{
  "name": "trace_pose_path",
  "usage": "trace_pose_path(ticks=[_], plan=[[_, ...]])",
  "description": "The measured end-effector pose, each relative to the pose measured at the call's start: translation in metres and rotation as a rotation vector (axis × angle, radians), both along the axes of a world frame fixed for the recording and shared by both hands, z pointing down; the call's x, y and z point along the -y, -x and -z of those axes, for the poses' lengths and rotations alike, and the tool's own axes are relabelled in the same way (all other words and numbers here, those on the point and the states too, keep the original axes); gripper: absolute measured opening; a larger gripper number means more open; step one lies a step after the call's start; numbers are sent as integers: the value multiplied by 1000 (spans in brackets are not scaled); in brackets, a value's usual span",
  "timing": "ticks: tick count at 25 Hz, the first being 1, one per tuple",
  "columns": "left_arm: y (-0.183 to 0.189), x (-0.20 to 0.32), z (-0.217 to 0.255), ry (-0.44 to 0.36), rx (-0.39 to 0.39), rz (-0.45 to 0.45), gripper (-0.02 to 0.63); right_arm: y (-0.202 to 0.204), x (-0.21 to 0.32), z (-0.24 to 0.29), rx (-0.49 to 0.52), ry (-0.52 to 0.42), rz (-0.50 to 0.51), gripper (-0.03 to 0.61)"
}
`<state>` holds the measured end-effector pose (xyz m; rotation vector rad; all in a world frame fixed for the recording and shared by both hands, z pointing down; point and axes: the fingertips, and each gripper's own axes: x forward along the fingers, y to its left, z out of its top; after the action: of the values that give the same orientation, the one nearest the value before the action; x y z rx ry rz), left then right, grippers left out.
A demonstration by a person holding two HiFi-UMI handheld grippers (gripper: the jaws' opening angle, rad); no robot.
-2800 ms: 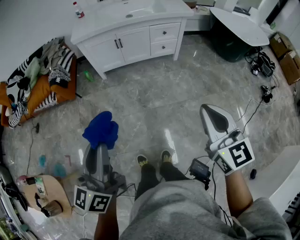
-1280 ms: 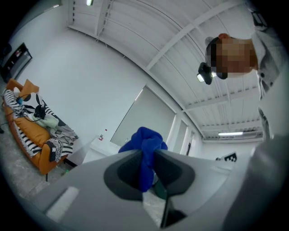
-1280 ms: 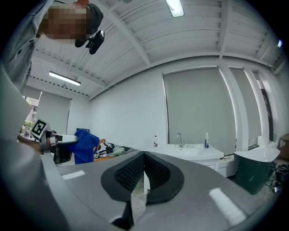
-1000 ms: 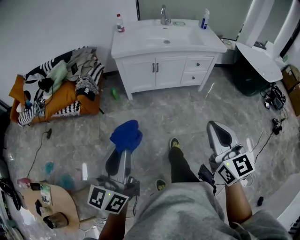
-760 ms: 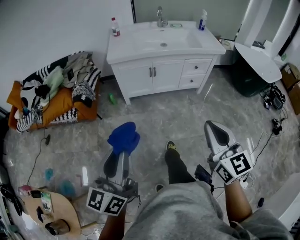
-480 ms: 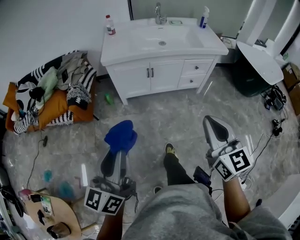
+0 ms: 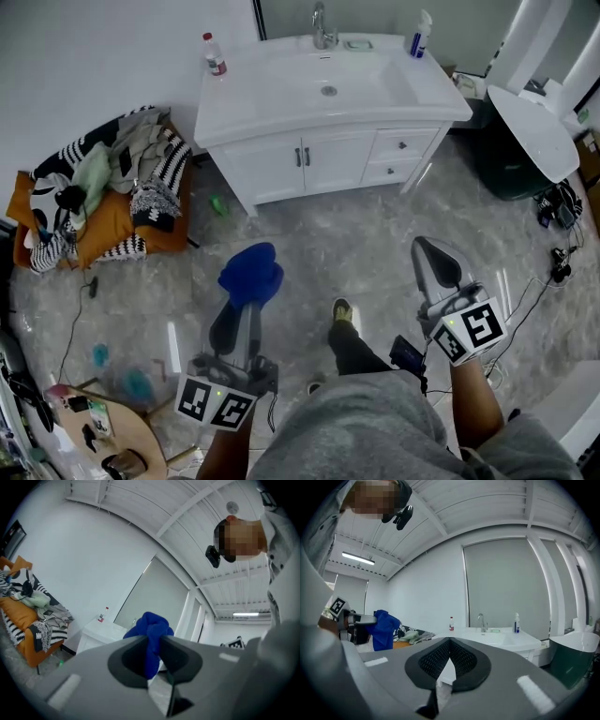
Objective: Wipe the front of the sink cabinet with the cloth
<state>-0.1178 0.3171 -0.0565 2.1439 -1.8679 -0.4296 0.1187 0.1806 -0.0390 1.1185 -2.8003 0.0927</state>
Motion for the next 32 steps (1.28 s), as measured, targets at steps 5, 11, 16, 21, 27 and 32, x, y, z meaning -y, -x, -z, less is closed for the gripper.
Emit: trace_pose_path(ticks=[5,11,16,21,27,32], plan=[[9,37,0,25,-2,36,67,10,47,-2,1,17,21,-3],[9,83,0,45,-2,59,67,17,92,-7,0,28,50,-3],[5,119,0,56,0,57,69,17,125,-11,-4,36,60,-3],[-2,145,-2,73,8,61,69,11,150,-15,-4,45,74,-3],[-8,167,-1,80,18,73,69,5,173,-25,10,72,74,-3],[-10,171,-1,79,19,88,69,6,178,-26,20,75,89,-3]])
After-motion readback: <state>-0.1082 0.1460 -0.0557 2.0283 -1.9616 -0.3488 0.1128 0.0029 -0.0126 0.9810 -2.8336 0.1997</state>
